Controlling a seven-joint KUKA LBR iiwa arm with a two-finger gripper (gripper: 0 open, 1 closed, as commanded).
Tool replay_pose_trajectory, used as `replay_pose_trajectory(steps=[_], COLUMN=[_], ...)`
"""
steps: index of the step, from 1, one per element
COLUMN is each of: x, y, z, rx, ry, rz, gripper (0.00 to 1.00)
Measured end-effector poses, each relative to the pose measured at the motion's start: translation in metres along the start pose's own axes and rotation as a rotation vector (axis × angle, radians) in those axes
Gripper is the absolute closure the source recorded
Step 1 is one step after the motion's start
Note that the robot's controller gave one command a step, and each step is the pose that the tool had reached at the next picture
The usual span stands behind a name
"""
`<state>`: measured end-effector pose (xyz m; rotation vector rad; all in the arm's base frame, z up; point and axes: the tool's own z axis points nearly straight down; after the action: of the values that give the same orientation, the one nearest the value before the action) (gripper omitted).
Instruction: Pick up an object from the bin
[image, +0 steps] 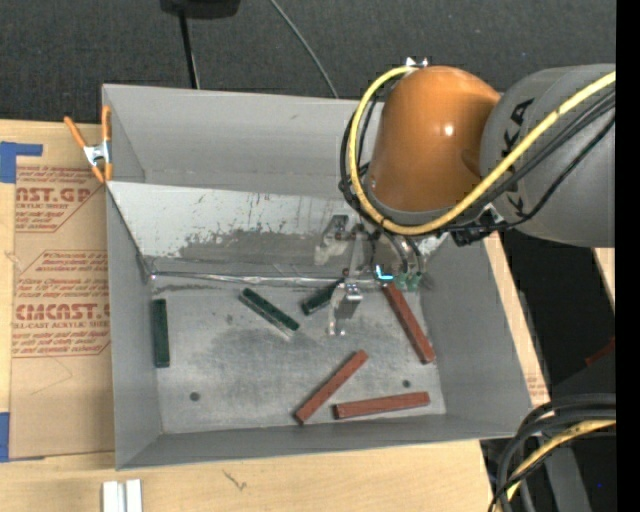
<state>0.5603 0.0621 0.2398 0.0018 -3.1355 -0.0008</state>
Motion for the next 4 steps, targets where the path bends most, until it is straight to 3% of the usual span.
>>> replay_pose_trajectory(steps=[1,2,3,4], x=[-0.001,-0.011,-0.033,-0.022], y=[0.000,0.016,0.048,0.038], z=[-0.005,0.060,0.080,0.080], rx=[-0.001,-0.002,-0.003,0.000], ry=[-0.008,-0.013,-0.009,-0.007], rz=[0.001,0.081,0.185,0.131], gripper=[0.00,0.00,0.00,0.00])
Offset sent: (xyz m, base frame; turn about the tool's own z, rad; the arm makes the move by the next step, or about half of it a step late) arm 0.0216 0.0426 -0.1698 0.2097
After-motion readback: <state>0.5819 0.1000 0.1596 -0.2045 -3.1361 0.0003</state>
